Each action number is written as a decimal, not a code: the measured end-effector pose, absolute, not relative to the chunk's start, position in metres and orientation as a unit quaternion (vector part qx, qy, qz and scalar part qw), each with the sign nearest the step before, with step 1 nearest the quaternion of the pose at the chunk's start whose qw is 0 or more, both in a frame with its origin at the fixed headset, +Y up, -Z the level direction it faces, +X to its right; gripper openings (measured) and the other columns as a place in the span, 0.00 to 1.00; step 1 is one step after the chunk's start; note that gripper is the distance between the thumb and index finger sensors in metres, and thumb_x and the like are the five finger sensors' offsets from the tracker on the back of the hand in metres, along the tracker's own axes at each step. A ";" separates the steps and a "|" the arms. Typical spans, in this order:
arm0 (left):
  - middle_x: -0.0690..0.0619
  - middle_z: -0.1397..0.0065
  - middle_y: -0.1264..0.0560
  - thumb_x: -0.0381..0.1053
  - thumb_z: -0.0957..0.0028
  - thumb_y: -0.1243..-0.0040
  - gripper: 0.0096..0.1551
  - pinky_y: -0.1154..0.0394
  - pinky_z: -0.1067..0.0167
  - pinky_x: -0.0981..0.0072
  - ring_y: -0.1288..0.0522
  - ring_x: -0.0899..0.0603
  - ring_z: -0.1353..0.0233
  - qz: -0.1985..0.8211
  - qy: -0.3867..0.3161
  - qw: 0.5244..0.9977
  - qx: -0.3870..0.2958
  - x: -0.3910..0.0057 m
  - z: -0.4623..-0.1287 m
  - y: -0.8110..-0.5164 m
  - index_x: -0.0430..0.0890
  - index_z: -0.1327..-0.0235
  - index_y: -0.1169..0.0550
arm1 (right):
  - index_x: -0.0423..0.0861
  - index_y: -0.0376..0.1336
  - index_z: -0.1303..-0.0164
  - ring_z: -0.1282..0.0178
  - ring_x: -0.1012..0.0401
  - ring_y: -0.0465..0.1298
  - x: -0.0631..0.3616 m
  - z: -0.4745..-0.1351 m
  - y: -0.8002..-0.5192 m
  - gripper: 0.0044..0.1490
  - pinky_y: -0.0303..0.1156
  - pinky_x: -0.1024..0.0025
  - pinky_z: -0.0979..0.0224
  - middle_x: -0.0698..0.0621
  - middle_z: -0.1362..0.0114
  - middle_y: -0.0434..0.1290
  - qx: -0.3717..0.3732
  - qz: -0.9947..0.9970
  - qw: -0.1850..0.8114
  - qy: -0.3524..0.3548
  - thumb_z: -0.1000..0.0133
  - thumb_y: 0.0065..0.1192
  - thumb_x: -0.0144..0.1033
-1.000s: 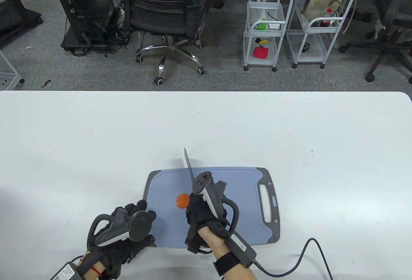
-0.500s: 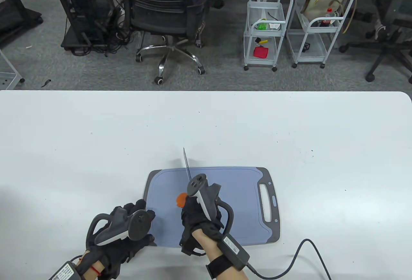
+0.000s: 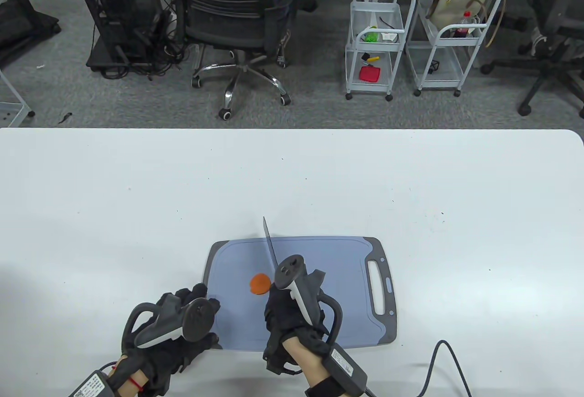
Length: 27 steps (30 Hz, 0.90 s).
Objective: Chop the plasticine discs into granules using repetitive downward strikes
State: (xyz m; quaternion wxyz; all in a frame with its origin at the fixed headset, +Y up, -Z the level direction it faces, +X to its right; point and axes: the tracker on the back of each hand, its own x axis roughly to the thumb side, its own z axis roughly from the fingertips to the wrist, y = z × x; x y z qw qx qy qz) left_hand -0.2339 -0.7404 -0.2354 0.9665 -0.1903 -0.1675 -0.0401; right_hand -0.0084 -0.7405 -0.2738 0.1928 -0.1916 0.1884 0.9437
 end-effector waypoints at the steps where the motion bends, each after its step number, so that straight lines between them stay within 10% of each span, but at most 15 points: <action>1: 0.42 0.11 0.45 0.70 0.60 0.51 0.46 0.43 0.26 0.31 0.38 0.30 0.17 -0.041 -0.168 0.966 -0.191 -0.234 -0.235 -0.740 0.57 0.23 0.35 | 0.37 0.67 0.44 0.85 0.59 0.89 -0.010 -0.275 -0.741 0.33 0.85 0.55 0.72 0.51 0.63 0.82 -0.199 0.947 0.171 0.186 0.42 0.56 0.54; 27: 0.43 0.11 0.45 0.70 0.60 0.51 0.46 0.43 0.26 0.31 0.38 0.29 0.17 -0.023 -0.149 0.970 -0.193 -0.243 -0.239 -0.736 0.57 0.23 0.35 | 0.37 0.66 0.43 0.84 0.59 0.89 -0.040 -0.265 -0.742 0.33 0.86 0.56 0.72 0.51 0.62 0.81 -0.183 0.955 0.152 0.178 0.42 0.55 0.54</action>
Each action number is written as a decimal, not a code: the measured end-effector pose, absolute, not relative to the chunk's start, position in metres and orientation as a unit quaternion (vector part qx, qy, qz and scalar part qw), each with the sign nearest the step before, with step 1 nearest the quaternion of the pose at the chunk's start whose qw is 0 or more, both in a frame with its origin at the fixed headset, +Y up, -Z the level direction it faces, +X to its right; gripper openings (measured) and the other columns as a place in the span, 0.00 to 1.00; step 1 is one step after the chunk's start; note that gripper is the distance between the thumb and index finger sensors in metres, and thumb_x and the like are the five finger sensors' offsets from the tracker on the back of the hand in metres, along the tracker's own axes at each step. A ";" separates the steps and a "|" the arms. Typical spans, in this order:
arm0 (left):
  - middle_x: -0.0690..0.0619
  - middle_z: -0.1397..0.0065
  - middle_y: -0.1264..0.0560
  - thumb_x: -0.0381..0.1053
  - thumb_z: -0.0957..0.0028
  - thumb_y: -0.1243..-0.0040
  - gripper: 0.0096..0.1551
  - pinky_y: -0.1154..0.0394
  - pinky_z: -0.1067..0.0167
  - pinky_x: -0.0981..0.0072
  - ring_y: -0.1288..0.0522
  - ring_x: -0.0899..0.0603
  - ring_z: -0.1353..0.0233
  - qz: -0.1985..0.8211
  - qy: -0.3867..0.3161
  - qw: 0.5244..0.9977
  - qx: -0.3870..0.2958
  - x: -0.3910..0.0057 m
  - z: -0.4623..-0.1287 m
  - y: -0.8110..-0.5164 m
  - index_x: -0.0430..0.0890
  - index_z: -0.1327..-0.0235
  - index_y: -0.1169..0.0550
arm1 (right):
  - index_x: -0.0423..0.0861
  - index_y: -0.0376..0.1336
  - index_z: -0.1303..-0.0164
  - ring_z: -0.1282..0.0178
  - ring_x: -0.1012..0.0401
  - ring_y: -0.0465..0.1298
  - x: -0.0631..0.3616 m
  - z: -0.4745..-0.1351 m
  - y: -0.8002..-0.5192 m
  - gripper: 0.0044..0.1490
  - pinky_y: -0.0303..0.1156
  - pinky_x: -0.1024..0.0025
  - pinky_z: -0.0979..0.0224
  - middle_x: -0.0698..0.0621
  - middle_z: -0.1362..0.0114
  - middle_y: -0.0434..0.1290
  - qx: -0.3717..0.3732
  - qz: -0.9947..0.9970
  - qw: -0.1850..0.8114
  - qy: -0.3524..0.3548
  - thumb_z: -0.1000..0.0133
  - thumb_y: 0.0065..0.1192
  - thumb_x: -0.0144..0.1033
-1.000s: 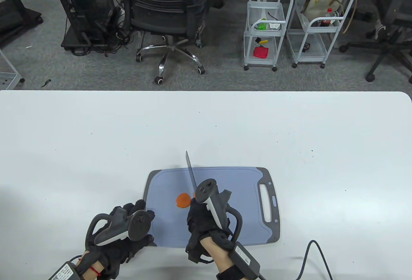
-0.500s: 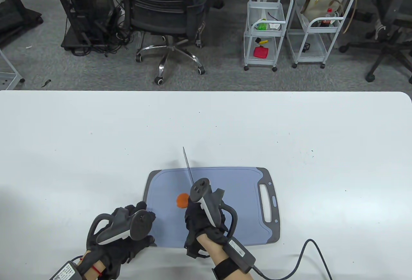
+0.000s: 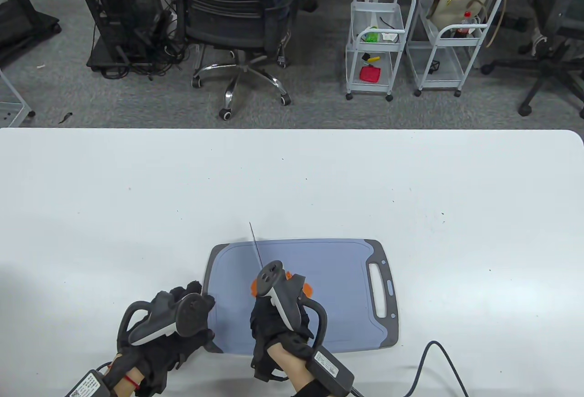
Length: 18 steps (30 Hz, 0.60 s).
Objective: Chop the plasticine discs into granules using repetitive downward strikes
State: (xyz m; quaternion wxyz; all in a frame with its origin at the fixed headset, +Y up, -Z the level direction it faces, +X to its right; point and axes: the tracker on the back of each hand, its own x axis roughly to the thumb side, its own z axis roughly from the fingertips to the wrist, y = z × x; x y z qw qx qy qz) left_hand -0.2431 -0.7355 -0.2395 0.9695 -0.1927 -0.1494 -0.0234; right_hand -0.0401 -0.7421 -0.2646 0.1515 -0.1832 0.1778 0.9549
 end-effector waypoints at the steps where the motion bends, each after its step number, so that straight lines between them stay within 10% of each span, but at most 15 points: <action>1: 0.43 0.11 0.45 0.70 0.60 0.51 0.46 0.43 0.26 0.31 0.38 0.30 0.17 -0.024 -0.150 0.970 -0.191 -0.243 -0.240 -0.735 0.57 0.23 0.35 | 0.37 0.65 0.44 0.85 0.59 0.89 -0.044 -0.267 -0.746 0.33 0.86 0.55 0.72 0.51 0.63 0.81 -0.178 0.961 0.129 0.167 0.42 0.56 0.54; 9: 0.42 0.11 0.45 0.70 0.60 0.51 0.46 0.43 0.26 0.31 0.37 0.30 0.18 -0.024 -0.156 0.970 -0.187 -0.241 -0.237 -0.734 0.57 0.23 0.35 | 0.38 0.66 0.43 0.85 0.59 0.89 -0.029 -0.284 -0.730 0.33 0.85 0.55 0.72 0.51 0.63 0.81 -0.179 0.937 0.162 0.253 0.42 0.56 0.54; 18: 0.43 0.11 0.45 0.70 0.60 0.51 0.46 0.43 0.26 0.31 0.37 0.30 0.17 -0.025 -0.152 0.970 -0.188 -0.242 -0.237 -0.734 0.57 0.23 0.35 | 0.38 0.67 0.43 0.85 0.59 0.89 -0.020 -0.260 -0.720 0.33 0.85 0.55 0.72 0.51 0.63 0.82 -0.165 0.956 0.171 0.174 0.42 0.56 0.54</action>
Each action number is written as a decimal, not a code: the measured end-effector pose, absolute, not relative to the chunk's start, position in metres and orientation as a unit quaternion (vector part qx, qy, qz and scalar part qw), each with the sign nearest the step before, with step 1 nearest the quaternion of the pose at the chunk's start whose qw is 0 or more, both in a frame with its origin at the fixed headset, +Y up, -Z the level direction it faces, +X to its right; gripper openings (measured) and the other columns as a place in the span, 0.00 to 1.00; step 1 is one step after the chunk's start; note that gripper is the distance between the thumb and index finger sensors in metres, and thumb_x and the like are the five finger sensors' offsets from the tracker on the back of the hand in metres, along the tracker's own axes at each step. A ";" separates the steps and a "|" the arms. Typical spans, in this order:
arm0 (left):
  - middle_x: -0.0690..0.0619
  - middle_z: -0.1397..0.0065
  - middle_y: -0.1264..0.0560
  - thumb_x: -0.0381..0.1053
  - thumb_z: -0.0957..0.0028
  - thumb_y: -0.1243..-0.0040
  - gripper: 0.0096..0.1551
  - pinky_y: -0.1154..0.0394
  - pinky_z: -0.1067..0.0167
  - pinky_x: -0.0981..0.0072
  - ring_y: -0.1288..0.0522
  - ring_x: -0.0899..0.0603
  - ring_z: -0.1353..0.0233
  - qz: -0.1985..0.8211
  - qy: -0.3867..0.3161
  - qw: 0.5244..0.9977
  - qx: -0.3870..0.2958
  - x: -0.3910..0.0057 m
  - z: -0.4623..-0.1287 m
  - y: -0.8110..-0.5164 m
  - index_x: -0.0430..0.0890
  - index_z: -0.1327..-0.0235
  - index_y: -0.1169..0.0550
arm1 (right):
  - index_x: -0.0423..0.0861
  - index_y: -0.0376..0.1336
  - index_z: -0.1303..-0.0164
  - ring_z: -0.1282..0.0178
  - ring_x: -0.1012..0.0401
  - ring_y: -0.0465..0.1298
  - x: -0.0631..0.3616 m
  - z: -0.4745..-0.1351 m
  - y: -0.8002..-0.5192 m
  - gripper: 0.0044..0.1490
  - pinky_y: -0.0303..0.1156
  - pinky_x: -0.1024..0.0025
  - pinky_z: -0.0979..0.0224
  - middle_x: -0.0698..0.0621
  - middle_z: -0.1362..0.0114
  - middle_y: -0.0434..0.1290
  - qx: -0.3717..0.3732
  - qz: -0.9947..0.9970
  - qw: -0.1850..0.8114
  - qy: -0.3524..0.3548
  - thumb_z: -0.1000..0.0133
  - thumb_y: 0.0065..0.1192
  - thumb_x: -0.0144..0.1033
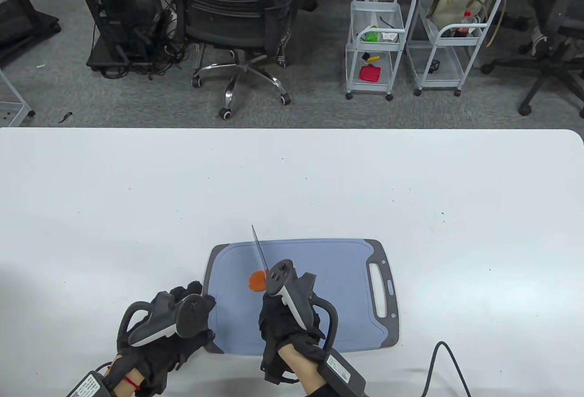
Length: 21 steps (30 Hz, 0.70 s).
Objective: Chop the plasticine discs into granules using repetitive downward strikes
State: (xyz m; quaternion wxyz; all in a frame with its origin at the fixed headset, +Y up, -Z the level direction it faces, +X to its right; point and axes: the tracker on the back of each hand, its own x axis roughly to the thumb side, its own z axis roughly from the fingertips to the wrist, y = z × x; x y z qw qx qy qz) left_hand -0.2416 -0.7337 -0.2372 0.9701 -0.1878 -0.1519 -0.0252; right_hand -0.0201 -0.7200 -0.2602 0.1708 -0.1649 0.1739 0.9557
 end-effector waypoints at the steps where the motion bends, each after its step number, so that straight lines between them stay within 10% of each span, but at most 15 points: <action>1: 0.43 0.11 0.45 0.70 0.60 0.51 0.46 0.43 0.26 0.31 0.37 0.30 0.18 -0.025 -0.152 0.970 -0.188 -0.242 -0.238 -0.734 0.57 0.23 0.35 | 0.38 0.67 0.43 0.85 0.59 0.89 -0.021 -0.261 -0.718 0.33 0.85 0.55 0.72 0.51 0.63 0.82 -0.164 0.957 0.167 0.170 0.42 0.56 0.54; 21: 0.43 0.11 0.44 0.70 0.60 0.51 0.46 0.42 0.26 0.31 0.37 0.30 0.18 -0.036 -0.154 0.967 -0.202 -0.240 -0.236 -0.737 0.57 0.23 0.35 | 0.38 0.67 0.43 0.85 0.58 0.89 -0.022 -0.268 -0.731 0.33 0.85 0.55 0.72 0.51 0.63 0.82 -0.162 0.960 0.169 0.152 0.42 0.56 0.54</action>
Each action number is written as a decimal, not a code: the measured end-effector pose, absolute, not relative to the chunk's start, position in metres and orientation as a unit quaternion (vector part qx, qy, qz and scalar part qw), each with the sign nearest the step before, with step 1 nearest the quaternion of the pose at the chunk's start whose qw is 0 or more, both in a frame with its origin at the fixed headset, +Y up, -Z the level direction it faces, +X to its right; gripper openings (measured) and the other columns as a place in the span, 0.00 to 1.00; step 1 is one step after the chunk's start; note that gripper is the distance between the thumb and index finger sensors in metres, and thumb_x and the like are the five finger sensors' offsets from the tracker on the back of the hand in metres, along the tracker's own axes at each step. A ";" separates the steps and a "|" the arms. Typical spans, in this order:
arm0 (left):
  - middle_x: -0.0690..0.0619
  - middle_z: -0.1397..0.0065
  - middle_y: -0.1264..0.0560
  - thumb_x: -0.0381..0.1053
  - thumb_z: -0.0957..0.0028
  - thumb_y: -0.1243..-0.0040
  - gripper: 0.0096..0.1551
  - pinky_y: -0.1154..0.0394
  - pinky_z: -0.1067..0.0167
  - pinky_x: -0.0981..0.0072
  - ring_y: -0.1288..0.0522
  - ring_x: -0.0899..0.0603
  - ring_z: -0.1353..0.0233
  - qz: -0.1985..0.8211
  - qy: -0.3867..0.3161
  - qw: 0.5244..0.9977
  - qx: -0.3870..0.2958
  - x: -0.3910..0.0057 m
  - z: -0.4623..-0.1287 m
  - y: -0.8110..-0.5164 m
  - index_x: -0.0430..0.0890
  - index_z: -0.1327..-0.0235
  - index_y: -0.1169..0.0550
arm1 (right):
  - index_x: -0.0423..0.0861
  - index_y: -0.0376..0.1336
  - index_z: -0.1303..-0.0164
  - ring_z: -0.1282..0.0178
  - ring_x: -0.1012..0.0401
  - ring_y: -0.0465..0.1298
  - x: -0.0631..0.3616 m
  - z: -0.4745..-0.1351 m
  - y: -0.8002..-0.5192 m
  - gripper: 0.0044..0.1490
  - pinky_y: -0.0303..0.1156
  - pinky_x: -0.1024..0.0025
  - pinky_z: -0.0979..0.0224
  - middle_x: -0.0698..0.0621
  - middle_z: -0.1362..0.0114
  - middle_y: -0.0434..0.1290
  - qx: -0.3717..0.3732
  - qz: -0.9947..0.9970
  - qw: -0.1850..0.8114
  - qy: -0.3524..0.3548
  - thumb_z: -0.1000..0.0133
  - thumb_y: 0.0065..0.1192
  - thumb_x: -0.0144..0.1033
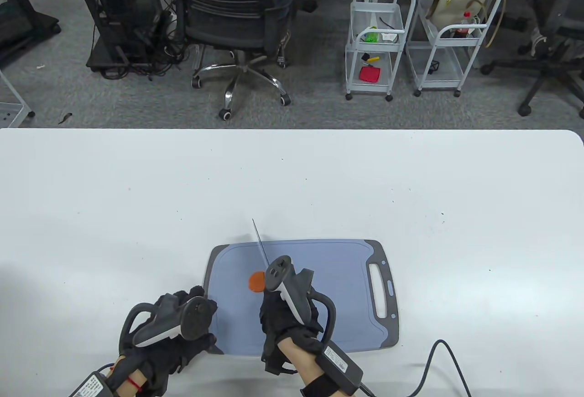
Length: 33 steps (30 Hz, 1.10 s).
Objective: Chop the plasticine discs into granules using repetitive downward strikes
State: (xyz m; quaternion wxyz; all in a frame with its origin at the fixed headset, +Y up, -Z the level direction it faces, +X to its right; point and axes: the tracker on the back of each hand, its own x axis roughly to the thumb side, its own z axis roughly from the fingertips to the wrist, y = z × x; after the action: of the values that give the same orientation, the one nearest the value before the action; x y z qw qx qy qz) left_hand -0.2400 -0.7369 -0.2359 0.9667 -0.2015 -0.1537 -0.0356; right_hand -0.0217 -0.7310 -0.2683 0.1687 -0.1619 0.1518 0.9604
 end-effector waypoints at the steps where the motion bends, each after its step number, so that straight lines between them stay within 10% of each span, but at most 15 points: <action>1: 0.43 0.11 0.44 0.70 0.60 0.51 0.46 0.42 0.26 0.31 0.37 0.30 0.18 -0.032 -0.149 0.968 -0.197 -0.242 -0.237 -0.735 0.57 0.23 0.35 | 0.38 0.67 0.43 0.85 0.58 0.89 -0.024 -0.265 -0.728 0.33 0.85 0.55 0.72 0.50 0.63 0.81 -0.158 0.961 0.173 0.149 0.42 0.56 0.54; 33: 0.43 0.11 0.44 0.70 0.60 0.51 0.46 0.42 0.26 0.31 0.37 0.30 0.18 -0.042 -0.151 0.965 -0.208 -0.243 -0.236 -0.739 0.57 0.23 0.35 | 0.37 0.67 0.43 0.84 0.57 0.89 -0.024 -0.256 -0.731 0.33 0.85 0.54 0.71 0.49 0.62 0.82 -0.165 0.948 0.169 0.213 0.41 0.56 0.53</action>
State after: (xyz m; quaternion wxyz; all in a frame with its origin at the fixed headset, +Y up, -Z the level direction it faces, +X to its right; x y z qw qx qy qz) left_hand -0.2426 -0.7388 -0.2361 0.9655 -0.2077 -0.1514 -0.0420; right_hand -0.0235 -0.7306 -0.2559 0.1694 -0.1648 0.2129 0.9481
